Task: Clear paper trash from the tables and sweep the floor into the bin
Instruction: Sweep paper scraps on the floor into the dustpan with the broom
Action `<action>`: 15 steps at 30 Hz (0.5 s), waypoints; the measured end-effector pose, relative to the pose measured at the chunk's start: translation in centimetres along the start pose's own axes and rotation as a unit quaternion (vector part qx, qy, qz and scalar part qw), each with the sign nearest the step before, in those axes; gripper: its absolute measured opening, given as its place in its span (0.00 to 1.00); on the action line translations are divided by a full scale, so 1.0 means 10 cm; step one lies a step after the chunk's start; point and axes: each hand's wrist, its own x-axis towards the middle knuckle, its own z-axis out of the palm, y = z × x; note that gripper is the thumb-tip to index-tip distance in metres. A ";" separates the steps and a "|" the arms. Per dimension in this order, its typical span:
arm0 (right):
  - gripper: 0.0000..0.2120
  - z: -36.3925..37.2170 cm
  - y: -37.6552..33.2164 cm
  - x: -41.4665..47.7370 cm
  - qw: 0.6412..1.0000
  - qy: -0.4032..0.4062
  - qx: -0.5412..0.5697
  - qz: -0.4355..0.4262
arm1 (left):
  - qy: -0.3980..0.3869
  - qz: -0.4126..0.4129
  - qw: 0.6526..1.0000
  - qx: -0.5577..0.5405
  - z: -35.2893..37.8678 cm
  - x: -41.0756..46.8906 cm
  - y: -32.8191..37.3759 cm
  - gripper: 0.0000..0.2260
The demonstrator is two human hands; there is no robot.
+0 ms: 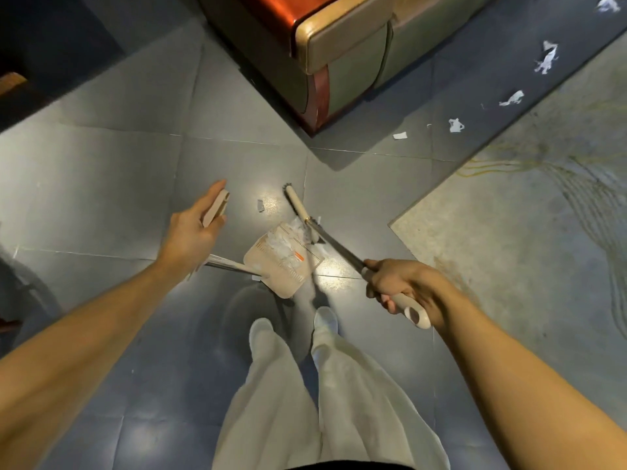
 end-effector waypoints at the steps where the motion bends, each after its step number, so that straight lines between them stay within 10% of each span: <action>1: 0.15 0.06 0.00 -0.02 1.000 -0.009 0.001 0.006 | -0.002 0.001 1.000 0.004 -0.02 0.02 0.00 0.28; 15: 0.18 0.57 -0.44 -0.44 0.999 -0.005 0.035 0.005 | -0.005 0.002 0.999 -0.045 -0.64 0.05 -0.47 0.29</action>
